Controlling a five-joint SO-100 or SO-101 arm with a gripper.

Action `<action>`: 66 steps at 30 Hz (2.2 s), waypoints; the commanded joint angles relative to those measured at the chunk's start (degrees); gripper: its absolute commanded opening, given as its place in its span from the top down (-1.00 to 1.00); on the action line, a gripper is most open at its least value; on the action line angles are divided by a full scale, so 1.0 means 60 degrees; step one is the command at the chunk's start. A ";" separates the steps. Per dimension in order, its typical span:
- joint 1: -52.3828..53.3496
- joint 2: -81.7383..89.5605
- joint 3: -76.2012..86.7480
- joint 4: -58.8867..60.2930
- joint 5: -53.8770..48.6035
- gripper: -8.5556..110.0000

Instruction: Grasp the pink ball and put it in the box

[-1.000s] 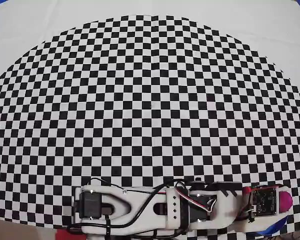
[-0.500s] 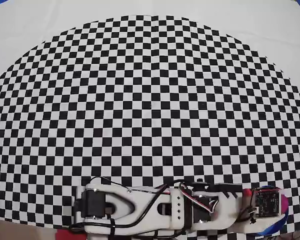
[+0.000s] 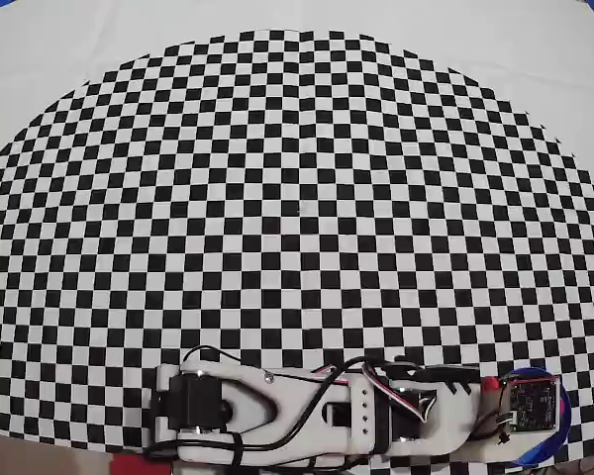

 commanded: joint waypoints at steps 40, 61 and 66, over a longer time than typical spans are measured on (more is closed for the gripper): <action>0.0029 -0.3032 -0.0439 -0.1875 -0.0205 0.85; 0.0029 -0.3838 -0.0908 -0.2095 -0.0220 0.85; 0.0029 -0.3999 -0.0996 -0.2124 -0.0220 0.85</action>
